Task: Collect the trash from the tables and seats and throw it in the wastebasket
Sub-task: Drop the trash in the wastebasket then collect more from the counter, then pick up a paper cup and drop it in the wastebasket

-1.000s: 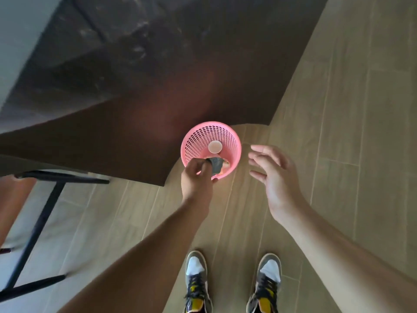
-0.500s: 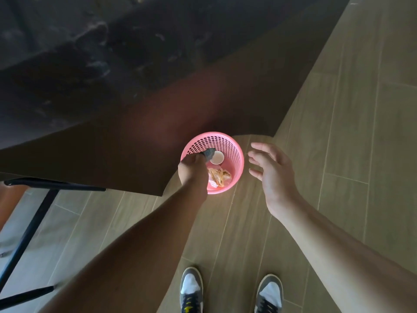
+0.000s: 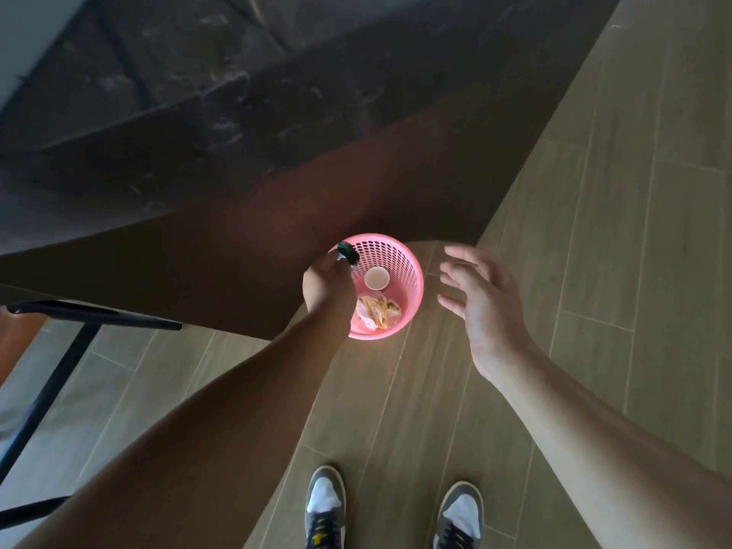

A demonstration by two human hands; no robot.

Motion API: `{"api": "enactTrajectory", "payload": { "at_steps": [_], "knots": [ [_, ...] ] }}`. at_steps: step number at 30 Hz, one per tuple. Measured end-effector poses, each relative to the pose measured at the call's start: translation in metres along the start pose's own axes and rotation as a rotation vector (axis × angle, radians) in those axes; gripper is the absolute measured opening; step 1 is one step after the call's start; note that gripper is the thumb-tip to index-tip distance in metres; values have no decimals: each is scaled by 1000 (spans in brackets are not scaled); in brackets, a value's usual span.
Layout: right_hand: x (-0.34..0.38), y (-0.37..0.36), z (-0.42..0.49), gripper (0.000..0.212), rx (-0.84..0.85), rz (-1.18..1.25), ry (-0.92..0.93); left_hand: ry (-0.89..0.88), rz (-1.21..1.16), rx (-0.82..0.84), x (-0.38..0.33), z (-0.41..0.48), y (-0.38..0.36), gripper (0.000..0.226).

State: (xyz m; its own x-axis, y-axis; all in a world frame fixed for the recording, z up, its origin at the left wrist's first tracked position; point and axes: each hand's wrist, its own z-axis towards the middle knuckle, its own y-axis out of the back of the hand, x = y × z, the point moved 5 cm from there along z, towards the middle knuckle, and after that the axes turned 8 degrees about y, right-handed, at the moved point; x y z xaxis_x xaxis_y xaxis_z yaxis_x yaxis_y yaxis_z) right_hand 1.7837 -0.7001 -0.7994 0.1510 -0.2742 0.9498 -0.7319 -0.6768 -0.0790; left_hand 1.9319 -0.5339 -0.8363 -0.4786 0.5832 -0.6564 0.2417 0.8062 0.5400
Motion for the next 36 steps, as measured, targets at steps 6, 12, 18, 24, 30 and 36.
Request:
{"api": "enactTrajectory", "payload": {
  "at_steps": [6, 12, 18, 24, 30, 36],
  "knots": [
    [-1, 4, -6, 33, -13, 13, -14, -42, -14, 17, 0, 3, 4, 32],
    [4, 6, -14, 30, -18, 21, -27, -65, -107, 13, 2, -11, 9, 28],
    [33, 9, -29, 14, 20, 13, 16, -20, -216, 44, 15, -43, 21, 16],
    [82, 11, -67, 29, 61, 37, 52, 7, -329, 71, 24, -109, 59, 25],
    [117, 1, -117, 31, 139, 9, 27, -17, -521, 183, 6, -197, 100, 35],
    [136, -21, -179, 17, 209, -1, -43, 22, -669, 105, 17, -254, 157, 33]
  ]
}}
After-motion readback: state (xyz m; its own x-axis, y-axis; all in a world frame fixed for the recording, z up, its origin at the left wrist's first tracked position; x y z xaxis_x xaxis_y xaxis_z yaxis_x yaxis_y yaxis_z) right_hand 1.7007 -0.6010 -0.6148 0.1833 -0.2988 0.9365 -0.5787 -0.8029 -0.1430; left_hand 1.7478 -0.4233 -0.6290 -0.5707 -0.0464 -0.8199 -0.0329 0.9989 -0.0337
